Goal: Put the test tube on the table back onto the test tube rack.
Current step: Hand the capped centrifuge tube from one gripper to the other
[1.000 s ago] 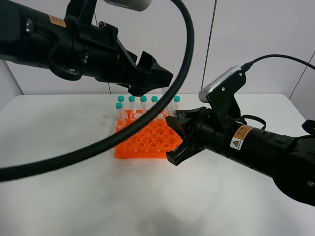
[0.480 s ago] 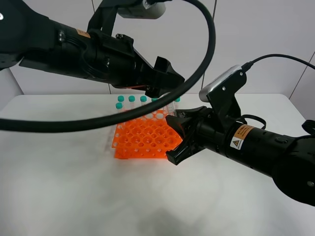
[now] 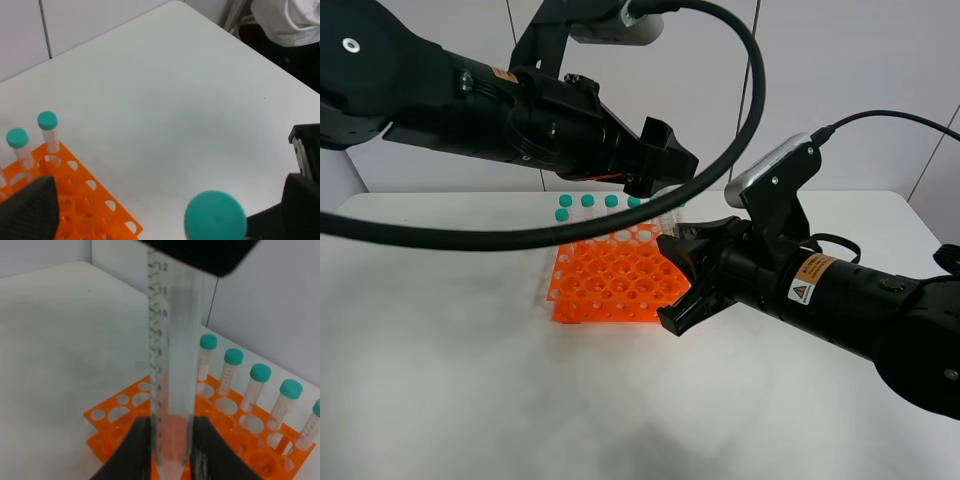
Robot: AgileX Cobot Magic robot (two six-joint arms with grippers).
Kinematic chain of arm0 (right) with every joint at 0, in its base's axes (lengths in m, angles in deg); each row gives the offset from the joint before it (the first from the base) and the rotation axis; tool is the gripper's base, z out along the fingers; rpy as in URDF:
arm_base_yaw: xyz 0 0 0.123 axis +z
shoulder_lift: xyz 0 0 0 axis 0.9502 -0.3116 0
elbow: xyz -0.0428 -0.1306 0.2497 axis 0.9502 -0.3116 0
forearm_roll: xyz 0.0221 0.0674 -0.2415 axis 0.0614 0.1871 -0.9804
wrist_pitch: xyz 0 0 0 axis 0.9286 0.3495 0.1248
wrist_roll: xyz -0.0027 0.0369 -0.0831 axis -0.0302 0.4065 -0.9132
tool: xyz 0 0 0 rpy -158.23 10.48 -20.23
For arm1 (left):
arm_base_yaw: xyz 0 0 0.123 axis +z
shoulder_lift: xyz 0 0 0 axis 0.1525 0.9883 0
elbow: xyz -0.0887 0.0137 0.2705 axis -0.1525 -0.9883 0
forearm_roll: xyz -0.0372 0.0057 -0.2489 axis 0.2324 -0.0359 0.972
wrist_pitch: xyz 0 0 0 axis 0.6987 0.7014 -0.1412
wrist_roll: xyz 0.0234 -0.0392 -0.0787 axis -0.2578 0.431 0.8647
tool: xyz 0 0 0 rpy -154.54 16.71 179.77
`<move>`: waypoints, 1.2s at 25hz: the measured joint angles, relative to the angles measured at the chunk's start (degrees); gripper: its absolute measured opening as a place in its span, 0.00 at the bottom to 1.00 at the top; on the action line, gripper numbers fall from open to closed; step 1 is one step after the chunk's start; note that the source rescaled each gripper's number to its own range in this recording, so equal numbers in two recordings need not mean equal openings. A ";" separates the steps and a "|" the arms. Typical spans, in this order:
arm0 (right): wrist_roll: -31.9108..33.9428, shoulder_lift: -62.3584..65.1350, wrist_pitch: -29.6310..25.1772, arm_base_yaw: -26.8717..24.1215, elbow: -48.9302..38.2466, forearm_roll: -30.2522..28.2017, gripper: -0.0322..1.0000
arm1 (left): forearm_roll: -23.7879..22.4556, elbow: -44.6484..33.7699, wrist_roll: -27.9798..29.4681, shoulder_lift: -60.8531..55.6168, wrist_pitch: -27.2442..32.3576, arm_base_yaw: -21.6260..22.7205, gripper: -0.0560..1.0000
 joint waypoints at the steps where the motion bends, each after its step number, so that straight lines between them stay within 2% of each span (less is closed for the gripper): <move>1: 0.00 0.00 0.07 0.00 0.00 0.06 0.04 | 0.00 0.00 0.00 0.00 0.00 0.00 1.00; 3: 0.00 0.00 0.07 0.00 0.00 0.06 0.04 | 0.01 0.00 0.00 0.00 0.00 0.00 0.98; 5: 0.00 0.00 0.27 0.00 0.00 0.17 0.04 | 0.17 0.00 0.00 0.00 0.00 0.00 0.86; 8: 0.00 0.00 1.03 0.00 0.00 0.17 0.04 | 2.42 0.00 0.00 0.00 0.53 0.00 0.60; 13: -0.19 0.00 1.75 0.00 0.00 1.43 0.04 | 7.22 0.00 -0.12 0.00 1.09 -0.04 0.05; 30: -1.02 0.00 2.37 0.00 0.00 2.07 0.04 | 10.95 0.00 -4.42 0.05 0.64 -0.20 0.06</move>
